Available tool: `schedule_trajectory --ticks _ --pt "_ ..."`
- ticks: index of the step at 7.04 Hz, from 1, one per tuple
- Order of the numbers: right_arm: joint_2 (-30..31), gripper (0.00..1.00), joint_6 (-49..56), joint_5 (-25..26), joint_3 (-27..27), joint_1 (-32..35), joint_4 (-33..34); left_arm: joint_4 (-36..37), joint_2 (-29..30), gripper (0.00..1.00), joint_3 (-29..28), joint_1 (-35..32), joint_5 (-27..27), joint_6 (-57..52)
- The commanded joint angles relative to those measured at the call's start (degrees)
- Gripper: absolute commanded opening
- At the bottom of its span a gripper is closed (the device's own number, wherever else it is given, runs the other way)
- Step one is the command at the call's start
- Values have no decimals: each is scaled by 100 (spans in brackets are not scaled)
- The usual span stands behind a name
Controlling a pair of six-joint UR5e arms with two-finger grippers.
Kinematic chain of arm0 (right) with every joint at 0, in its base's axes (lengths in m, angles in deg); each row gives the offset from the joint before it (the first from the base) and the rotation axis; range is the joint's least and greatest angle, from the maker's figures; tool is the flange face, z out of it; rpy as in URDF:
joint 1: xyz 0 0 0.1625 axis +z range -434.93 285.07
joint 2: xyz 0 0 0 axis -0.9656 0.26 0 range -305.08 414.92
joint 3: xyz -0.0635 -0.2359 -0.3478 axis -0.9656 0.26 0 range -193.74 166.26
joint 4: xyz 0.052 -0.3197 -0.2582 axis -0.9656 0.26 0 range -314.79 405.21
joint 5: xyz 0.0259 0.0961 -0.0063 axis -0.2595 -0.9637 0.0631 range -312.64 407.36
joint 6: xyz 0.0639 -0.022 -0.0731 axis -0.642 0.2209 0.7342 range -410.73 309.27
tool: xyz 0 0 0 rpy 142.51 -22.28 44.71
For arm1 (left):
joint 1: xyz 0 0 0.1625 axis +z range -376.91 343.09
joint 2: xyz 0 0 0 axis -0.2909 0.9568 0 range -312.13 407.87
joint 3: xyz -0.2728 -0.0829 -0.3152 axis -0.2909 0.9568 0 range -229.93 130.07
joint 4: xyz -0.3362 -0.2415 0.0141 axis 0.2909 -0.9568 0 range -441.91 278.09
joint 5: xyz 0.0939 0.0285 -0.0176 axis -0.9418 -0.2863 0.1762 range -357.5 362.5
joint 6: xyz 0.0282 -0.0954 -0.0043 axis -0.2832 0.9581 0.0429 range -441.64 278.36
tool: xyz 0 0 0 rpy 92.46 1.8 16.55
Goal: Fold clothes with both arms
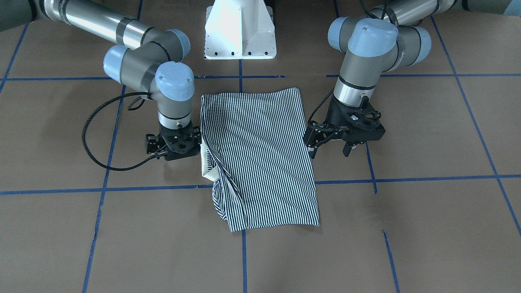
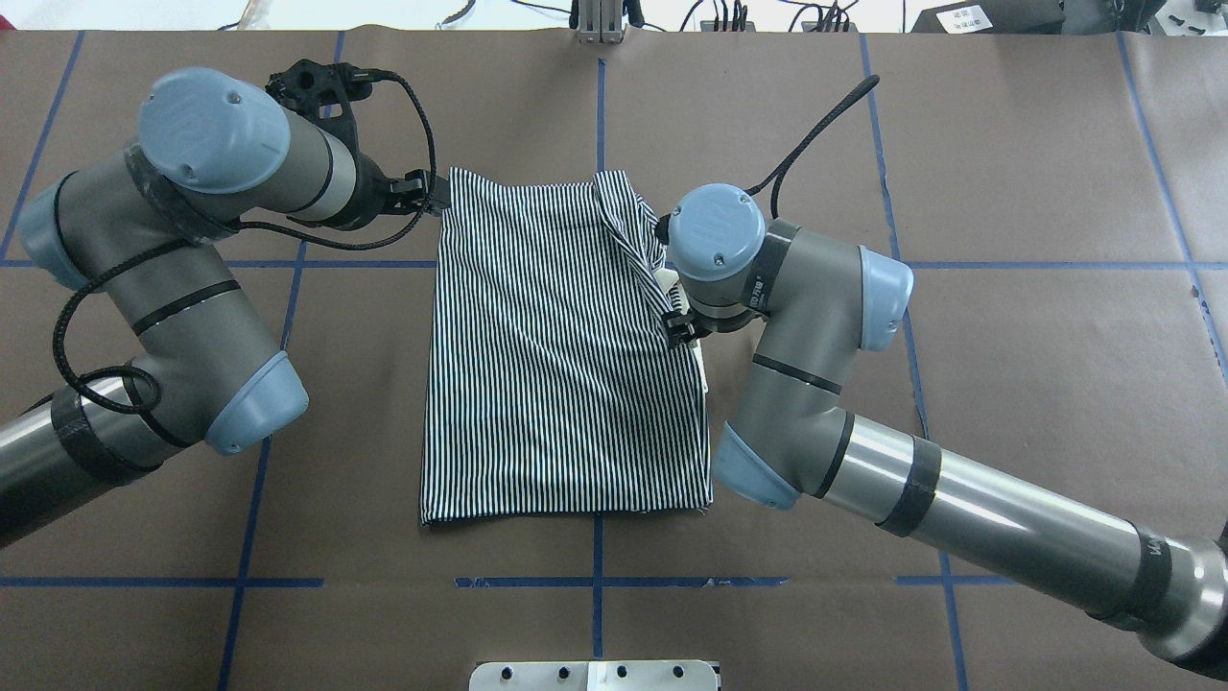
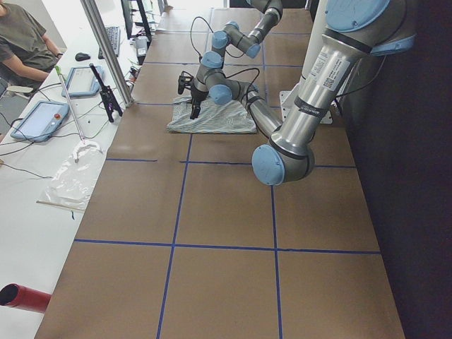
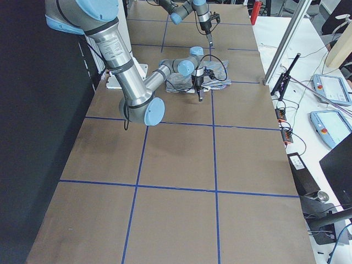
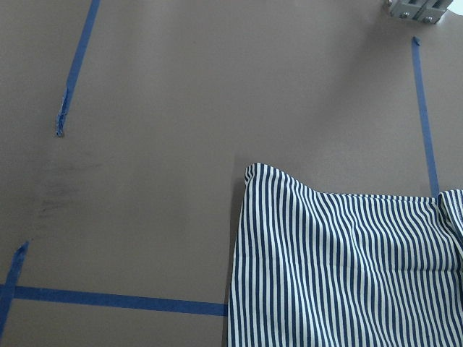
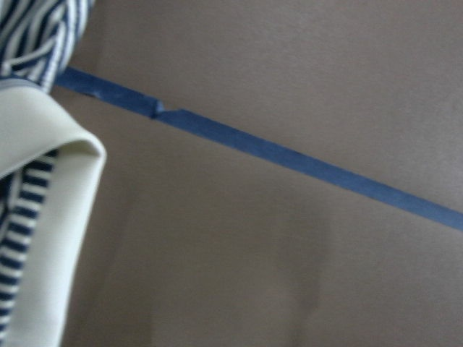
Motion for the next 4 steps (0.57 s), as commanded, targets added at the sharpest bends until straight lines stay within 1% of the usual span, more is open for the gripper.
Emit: schedule_trajectory --ticks 1,2,3,4 --pt "-9 100 290 -220 -256 324 12 -4 9 100 -1 0 0 1" --pt "-455 100 220 -222 76 350 -66 -4 0 100 -1 0 0 -8" --pt "-1086 100 194 -213 697 351 -85 -4 0 100 -1 0 0 -16" --pt "-1624 100 106 -204 1503 351 -476 -4 0 100 -1 -9 0 -16"
